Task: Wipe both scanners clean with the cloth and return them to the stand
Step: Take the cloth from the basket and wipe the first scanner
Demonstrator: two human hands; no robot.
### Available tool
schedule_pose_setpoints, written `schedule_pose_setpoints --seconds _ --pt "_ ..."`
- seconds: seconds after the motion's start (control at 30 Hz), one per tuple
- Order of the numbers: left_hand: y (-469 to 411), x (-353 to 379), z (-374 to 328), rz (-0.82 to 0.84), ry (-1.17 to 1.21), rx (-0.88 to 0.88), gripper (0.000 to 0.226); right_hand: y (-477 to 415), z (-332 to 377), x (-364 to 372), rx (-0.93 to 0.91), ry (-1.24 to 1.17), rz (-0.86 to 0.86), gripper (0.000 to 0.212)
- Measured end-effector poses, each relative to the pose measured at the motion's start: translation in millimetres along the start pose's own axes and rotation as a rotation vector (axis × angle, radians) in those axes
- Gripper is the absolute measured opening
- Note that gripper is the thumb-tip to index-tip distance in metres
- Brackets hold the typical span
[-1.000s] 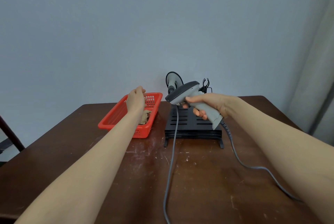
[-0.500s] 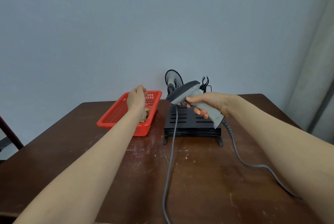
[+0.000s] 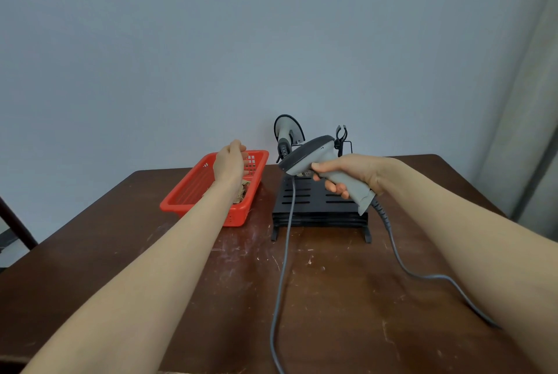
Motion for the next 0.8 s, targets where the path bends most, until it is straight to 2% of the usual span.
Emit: schedule_pose_setpoints --seconds 0.13,0.23,0.47,0.8 --pt "15 32 4 0.334 0.334 -0.197 0.058 4 3 3 -0.023 -0.021 0.031 0.034" --pt "23 49 2 0.466 0.484 -0.271 0.071 7 8 2 -0.049 -0.031 0.041 0.042" --pt "30 63 1 0.496 0.469 -0.266 0.077 12 13 -7 -0.065 0.015 -0.014 0.026" --pt "31 61 2 0.492 0.428 -0.251 0.076 14 15 -5 -0.079 0.042 -0.030 0.025"
Point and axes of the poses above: each hand's wrist, its own y-axis away from the middle knuckle, its own x-axis out of the palm, z = x × y, the point moved 9 cm from there along -y, towards the middle knuckle, and after that the axes turned 5 degrees about -z, right-handed, at the moved point
